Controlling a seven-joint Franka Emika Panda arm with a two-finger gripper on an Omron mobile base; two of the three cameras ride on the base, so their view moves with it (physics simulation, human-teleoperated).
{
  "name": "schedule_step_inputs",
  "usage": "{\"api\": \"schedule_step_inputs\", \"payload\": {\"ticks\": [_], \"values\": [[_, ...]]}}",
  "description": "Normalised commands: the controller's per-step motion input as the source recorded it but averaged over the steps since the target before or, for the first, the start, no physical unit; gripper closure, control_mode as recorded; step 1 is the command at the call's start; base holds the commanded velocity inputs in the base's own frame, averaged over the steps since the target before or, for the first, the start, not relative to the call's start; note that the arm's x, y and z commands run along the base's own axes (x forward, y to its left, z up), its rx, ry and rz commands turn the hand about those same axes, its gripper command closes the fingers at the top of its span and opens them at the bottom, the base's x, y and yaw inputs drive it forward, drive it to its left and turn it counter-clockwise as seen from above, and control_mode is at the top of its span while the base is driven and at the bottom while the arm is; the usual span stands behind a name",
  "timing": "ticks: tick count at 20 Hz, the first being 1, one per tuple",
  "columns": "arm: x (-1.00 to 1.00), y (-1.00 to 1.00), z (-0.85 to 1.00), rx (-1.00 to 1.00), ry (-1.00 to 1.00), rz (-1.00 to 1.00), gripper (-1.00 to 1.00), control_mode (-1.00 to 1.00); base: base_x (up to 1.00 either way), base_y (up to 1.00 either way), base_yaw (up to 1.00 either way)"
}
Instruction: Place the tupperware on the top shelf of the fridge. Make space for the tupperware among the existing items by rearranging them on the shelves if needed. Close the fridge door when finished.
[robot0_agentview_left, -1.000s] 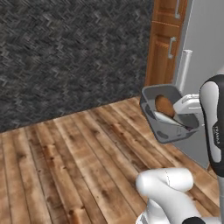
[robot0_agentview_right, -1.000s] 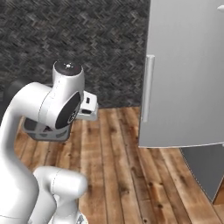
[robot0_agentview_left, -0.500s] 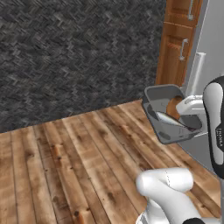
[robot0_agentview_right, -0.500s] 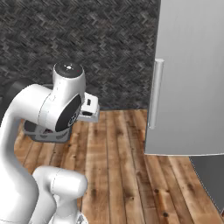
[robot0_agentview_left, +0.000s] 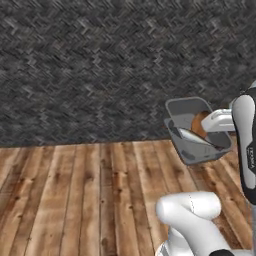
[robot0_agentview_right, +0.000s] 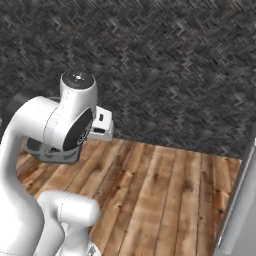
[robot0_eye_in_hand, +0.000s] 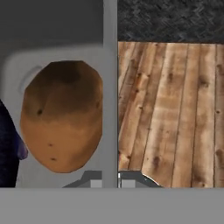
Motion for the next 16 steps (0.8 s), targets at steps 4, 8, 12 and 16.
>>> {"api": "schedule_step_inputs", "payload": {"ticks": [4, 8, 12, 16], "values": [[0.0, 0.0, 0.0, 0.0, 0.0, 0.0, 1.0, 1.0, 1.0, 0.02, 0.33], [0.0, 0.0, 0.0, 0.0, 0.0, 0.0, 1.0, 1.0, 1.0, 0.0, 0.01], [0.0, 0.0, 0.0, 0.0, 0.0, 0.0, 1.0, 1.0, 0.98, 0.0, -0.3], [0.0, 0.0, 0.0, 0.0, 0.0, 0.0, 1.0, 1.0, 0.71, 0.0, -0.58]]}}
